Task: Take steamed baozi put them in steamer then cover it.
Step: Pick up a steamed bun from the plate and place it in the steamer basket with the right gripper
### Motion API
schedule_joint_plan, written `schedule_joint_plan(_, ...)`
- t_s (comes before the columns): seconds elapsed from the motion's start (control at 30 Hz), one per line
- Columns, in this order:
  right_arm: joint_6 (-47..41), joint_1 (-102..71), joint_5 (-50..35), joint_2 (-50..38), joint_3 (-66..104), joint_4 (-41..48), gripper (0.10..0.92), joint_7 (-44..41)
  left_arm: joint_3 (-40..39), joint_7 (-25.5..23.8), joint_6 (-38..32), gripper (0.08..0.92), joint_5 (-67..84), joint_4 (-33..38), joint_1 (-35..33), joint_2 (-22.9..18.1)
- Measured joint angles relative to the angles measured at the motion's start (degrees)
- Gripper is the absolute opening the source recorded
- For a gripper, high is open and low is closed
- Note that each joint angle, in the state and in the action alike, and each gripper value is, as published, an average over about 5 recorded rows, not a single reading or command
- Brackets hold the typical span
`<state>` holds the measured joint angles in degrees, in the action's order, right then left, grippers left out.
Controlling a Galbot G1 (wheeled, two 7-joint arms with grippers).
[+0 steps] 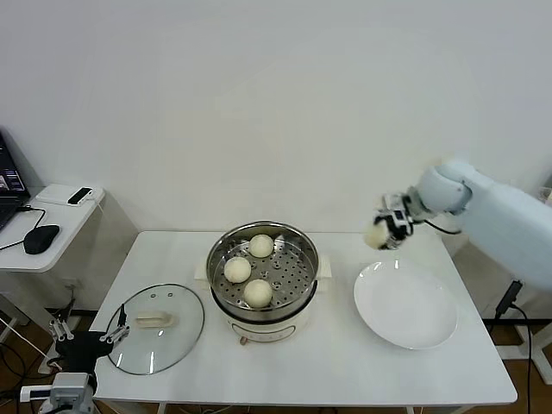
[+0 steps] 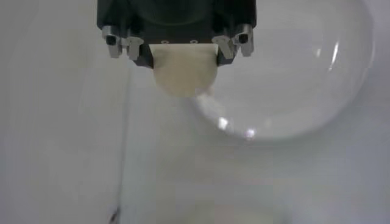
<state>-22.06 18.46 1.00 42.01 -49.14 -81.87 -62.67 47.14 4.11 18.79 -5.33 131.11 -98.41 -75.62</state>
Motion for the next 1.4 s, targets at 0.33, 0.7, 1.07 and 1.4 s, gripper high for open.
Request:
schedule_joint_plan(0.33, -8.5, 7.6, -13.6, 9.8, -9.4, -2.1, 0.653, 5.9, 0.6, 0.0, 0.0, 0.823, 0.0, -0.5, 0.3, -0.1)
schedule_joint_plan(0.7, -14.9, 6.4, -20.2, 19.7, -13.3, 1.7, 0.653, 11.4, 1.2, -0.1, -0.1, 0.823, 0.2, -0.9, 0.8, -0.6)
schedule_joint_plan(1.07, -17.8, 2.8, -18.8, 24.7, -14.2, 7.2, 0.653, 13.7, 1.6, -0.1, -0.1, 0.823, 0.4, -1.1, 1.0, -0.4)
schedule_joint_plan(1.4, -18.9, 1.6, -17.8, 25.5, -14.9, 8.3, 0.653, 14.0, 1.8, -0.1, -0.1, 0.823, 0.4, -1.3, 1.1, -0.4)
